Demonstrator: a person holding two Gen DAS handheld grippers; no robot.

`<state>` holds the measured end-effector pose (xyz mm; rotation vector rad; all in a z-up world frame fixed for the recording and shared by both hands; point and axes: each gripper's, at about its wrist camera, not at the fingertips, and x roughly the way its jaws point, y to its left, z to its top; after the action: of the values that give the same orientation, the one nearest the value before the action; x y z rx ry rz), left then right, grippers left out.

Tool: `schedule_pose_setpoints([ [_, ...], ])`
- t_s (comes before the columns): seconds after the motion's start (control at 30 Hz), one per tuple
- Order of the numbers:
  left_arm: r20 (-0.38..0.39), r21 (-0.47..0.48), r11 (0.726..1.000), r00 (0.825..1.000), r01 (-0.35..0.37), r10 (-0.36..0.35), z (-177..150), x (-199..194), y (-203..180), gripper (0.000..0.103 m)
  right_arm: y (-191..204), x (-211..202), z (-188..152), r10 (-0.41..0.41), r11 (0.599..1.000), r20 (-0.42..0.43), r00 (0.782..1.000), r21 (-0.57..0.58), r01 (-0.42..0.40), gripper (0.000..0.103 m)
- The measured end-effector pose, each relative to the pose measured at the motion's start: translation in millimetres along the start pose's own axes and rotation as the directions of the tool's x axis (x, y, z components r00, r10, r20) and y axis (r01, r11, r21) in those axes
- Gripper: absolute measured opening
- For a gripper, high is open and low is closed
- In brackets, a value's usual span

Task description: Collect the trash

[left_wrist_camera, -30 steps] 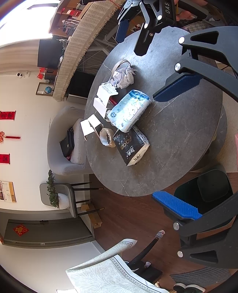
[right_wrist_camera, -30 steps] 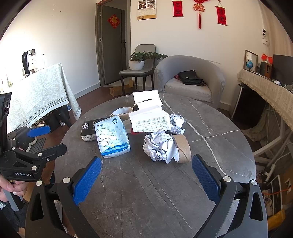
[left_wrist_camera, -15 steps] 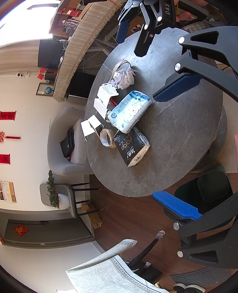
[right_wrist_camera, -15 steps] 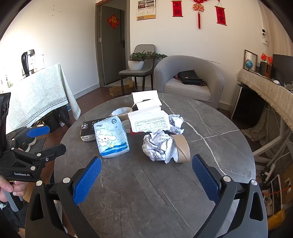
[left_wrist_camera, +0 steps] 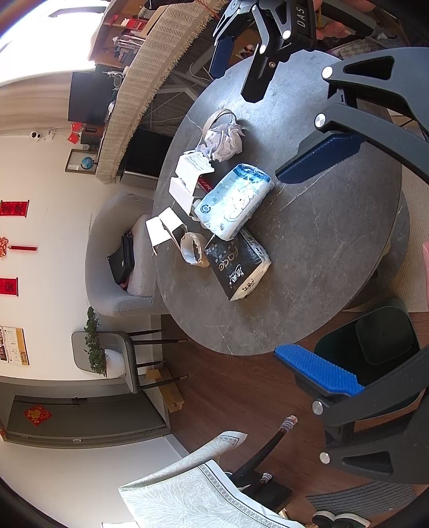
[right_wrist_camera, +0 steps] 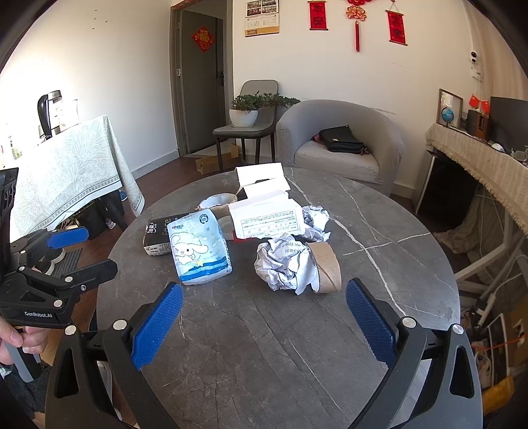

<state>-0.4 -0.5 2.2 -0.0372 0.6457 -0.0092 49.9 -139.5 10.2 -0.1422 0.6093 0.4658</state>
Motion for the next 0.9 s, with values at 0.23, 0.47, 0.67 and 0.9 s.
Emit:
schedule_pose_setpoints([
  [0.23,0.000,-0.002,1.000,1.000,-0.002,0.002,0.1,-0.6,-0.7,0.100,-0.1,-0.2,-0.1,0.000,1.000,0.001,1.000,0.000,0.000,0.100],
  [0.47,0.000,-0.003,1.000,1.000,-0.001,0.001,0.6,-0.6,-0.2,0.100,0.1,0.0,0.0,-0.001,1.000,0.001,1.000,0.000,0.001,0.100],
  [0.67,0.000,-0.004,1.000,1.000,-0.001,0.001,1.5,-0.9,-0.3,0.100,-0.7,-0.5,0.0,-0.001,1.000,0.001,1.000,0.000,0.001,0.100],
  [0.9,0.003,-0.005,1.000,1.000,0.004,-0.004,1.7,-1.6,0.6,0.100,-2.7,-1.2,-0.2,-0.005,1.000,0.000,1.000,0.007,0.005,0.100],
])
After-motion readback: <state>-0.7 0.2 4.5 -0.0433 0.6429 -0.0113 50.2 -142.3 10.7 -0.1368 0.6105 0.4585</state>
